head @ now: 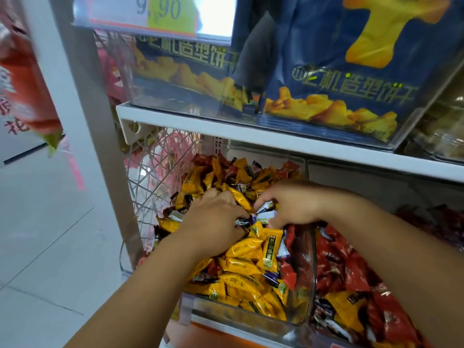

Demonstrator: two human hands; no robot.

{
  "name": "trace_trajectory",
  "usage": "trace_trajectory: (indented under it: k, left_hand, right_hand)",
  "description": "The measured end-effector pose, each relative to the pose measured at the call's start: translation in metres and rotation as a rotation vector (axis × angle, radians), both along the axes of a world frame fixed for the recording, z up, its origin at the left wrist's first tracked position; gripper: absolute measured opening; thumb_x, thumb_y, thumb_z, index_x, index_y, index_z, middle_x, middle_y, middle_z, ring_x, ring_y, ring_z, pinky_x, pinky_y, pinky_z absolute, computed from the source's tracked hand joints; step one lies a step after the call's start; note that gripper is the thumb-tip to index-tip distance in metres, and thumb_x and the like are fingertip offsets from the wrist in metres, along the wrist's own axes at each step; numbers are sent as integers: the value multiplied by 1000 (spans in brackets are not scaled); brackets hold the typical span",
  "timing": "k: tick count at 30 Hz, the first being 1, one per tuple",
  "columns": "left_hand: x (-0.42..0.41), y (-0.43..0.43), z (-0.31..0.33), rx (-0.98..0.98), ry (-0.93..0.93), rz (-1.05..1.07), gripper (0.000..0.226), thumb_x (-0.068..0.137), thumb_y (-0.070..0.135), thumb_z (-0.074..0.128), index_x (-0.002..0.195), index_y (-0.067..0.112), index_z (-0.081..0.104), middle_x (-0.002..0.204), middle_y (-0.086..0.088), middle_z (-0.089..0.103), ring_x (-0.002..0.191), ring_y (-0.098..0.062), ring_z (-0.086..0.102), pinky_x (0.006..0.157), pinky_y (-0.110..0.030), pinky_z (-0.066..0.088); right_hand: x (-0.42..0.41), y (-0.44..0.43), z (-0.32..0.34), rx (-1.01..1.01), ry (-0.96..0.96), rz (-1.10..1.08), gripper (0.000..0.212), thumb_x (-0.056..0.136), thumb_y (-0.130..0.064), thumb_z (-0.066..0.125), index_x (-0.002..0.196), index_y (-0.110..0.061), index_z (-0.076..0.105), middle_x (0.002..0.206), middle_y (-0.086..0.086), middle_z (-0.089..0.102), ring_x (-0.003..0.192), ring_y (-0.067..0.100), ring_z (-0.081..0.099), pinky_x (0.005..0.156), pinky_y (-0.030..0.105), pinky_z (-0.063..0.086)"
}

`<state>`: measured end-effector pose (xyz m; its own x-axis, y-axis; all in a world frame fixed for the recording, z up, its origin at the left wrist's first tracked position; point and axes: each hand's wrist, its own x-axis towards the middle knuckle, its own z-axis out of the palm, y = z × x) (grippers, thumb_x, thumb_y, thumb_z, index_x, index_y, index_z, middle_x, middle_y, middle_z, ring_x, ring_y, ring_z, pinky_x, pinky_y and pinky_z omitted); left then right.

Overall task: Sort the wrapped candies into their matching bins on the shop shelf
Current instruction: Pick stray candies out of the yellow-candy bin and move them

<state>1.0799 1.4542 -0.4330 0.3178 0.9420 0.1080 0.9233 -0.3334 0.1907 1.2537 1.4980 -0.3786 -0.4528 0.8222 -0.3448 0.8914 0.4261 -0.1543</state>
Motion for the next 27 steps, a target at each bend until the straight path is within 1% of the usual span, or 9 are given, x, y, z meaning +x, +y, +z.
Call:
trace_trajectory:
  k: [3, 8, 10, 12, 14, 17, 20, 24, 27]
  left_hand:
    - [3, 3, -2, 49, -60, 43, 30, 93, 39, 57, 123, 42, 62, 113, 7, 49, 111, -17, 39, 84, -28, 35]
    - [-7, 3, 2, -15, -268, 25, 20, 93, 37, 60, 113, 39, 65, 108, 14, 45, 110, -11, 37, 91, -28, 36]
    - [-14, 0, 8, -64, -423, 13, 16, 95, 36, 57, 110, 40, 61, 110, 16, 52, 101, -5, 45, 80, -22, 38]
    - [-19, -2, 13, -95, -575, 15, 9, 97, 34, 54, 105, 38, 57, 102, 14, 63, 80, -2, 57, 63, -24, 46]
    - [-23, -2, 16, -72, -640, 37, 6, 98, 29, 52, 102, 33, 53, 95, 9, 69, 63, -4, 61, 55, -29, 50]
    - [-30, -1, 14, -65, -563, 103, 10, 100, 23, 47, 106, 31, 46, 83, 1, 65, 50, -6, 52, 47, -24, 39]
    - [-38, -1, 17, -115, -553, 143, 16, 102, 17, 41, 113, 28, 42, 59, 1, 44, 36, -5, 39, 38, -18, 25]
    - [-47, -5, 27, -135, -603, 208, 15, 102, 16, 38, 114, 25, 40, 52, 0, 35, 31, -5, 30, 35, -19, 23]
    - [-55, -14, 33, -155, -520, 224, 11, 103, 22, 40, 111, 26, 35, 57, -1, 39, 35, -5, 34, 38, -20, 26]
  right_hand:
    - [-1, -1, -4, 106, -41, 10, 44, 87, -33, 69, 130, -34, 56, 134, -3, 54, 112, 18, 54, 85, 27, 45]
    - [17, -4, -1, 107, 304, -112, 34, 89, -28, 67, 120, -35, 54, 115, -8, 57, 90, 16, 60, 74, 30, 48]
    - [20, -4, 10, 124, 370, -162, 43, 88, -30, 68, 127, -32, 49, 114, -14, 49, 94, 15, 56, 73, 25, 44]
    - [19, -5, 16, 103, 300, -154, 49, 87, -29, 69, 130, -29, 45, 115, -12, 48, 93, 14, 54, 75, 26, 45]
    - [10, -5, 13, 43, 173, -61, 34, 90, -18, 65, 120, -23, 50, 99, -2, 55, 73, 13, 53, 62, 26, 44]
    - [-7, -2, -3, -16, 37, 20, 32, 96, -6, 48, 125, -17, 55, 91, 3, 55, 61, 12, 43, 52, 26, 34]
    - [-17, -2, -6, -67, -28, 64, 40, 99, -9, 44, 132, -28, 54, 90, -6, 53, 65, 14, 51, 58, 27, 42]
    - [-20, -2, -11, -41, -143, 114, 44, 96, -15, 54, 134, -37, 53, 139, 3, 48, 106, 22, 58, 90, 39, 52]
    - [-18, -1, -14, 26, -105, 103, 37, 91, -19, 63, 127, -28, 58, 128, 3, 52, 107, 20, 54, 86, 32, 48]
